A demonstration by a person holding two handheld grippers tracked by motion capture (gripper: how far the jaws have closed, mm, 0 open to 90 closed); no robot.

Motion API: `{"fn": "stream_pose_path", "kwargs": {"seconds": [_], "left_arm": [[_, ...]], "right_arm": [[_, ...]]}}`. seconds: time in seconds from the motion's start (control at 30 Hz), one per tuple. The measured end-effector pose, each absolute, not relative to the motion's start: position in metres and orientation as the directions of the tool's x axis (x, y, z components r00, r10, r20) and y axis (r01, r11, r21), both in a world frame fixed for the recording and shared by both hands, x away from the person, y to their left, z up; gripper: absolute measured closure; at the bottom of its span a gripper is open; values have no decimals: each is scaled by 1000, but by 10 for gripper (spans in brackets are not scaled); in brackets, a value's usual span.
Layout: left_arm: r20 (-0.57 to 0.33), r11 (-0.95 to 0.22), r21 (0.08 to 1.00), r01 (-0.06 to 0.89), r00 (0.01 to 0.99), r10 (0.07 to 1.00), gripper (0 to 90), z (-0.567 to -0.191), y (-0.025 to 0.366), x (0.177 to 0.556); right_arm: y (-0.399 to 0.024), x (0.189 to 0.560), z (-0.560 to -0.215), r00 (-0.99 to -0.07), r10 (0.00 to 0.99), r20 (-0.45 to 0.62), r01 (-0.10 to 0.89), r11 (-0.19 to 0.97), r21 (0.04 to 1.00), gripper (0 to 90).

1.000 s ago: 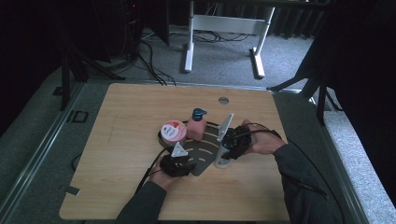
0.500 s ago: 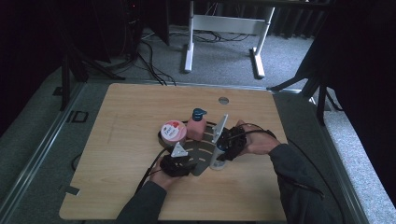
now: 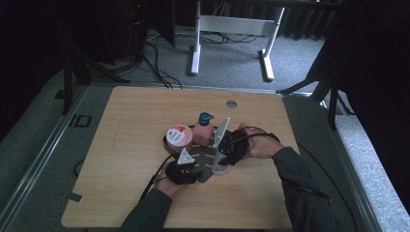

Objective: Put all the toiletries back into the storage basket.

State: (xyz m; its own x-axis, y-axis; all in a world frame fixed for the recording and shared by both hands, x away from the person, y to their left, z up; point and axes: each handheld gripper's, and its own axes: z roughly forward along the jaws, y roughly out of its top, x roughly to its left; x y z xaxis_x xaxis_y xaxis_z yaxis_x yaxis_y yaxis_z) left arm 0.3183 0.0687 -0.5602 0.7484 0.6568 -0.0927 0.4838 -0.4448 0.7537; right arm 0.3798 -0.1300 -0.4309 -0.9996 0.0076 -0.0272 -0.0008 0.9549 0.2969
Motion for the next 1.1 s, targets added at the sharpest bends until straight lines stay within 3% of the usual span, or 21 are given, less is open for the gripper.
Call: {"fn": "stream_pose_path", "kwargs": {"seconds": [0.43,1.1], "left_arm": [[-113,-424,759,495,741,662,451,-560,70,316],[-119,-418,761,496,740,661,451,-560,71,316]], "right_arm": [[-117,384,-427,-999,-1,-37,-12,947,320,552],[-114,399,-425,-997,42,-66,18,946,322,552]]}}
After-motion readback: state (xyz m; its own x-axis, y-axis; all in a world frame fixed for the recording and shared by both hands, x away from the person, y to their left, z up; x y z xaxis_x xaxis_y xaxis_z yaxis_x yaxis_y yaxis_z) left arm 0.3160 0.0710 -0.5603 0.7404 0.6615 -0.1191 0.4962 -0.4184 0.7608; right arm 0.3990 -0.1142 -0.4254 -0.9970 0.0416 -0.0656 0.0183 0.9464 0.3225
